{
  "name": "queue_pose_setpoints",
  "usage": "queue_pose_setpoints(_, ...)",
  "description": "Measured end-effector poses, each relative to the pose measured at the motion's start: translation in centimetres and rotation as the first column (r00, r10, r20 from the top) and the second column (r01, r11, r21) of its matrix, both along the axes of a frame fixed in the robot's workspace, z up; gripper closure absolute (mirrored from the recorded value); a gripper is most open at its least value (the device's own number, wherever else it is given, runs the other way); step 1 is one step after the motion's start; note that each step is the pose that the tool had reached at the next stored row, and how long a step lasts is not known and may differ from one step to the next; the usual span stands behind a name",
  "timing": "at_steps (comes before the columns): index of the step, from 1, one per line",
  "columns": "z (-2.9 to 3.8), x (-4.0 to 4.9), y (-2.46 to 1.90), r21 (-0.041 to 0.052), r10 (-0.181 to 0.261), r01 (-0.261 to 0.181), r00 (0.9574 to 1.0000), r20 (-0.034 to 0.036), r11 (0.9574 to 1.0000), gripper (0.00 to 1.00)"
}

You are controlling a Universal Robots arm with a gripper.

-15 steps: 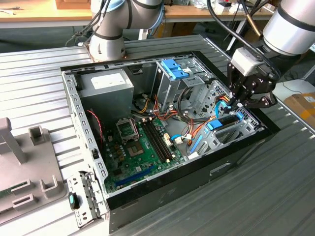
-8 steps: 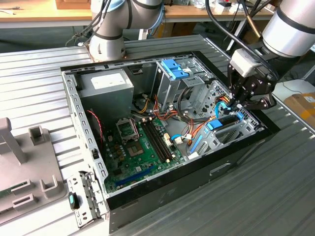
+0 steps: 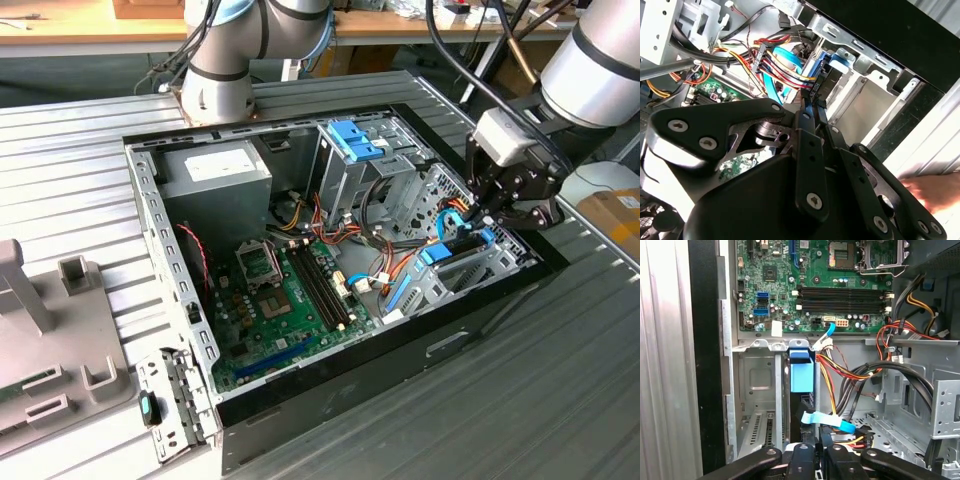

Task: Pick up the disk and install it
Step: 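Insert the first disk wire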

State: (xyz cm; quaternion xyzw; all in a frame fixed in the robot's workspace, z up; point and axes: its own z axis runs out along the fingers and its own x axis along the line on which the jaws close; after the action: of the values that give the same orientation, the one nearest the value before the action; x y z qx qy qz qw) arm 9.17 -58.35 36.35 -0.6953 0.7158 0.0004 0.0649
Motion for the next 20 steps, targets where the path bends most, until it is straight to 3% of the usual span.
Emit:
queue_pose_setpoints(1,-0.01,0.00,-0.01,0.0028,0.000,0.000,1.0000,0.0001,1.0000,0.84)
queue_pose_setpoints(3,-0.06,-0.01,-0.05,0.0183,0.000,0.000,1.0000,0.0009,0.9998,0.84)
queue_pose_setpoints(7,-0.18,-0.03,-0.61,0.0192,0.000,0.000,1.0000,0.0033,0.9998,0.84)
queue_pose_setpoints(12,-0.39,-0.34,-0.70,0.0230,0.001,-0.001,0.9999,0.0115,0.9997,0.84)
queue_pose_setpoints(20,-0.52,-0.38,-0.70,0.0235,0.001,-0.002,0.9999,0.0129,0.9997,0.84)
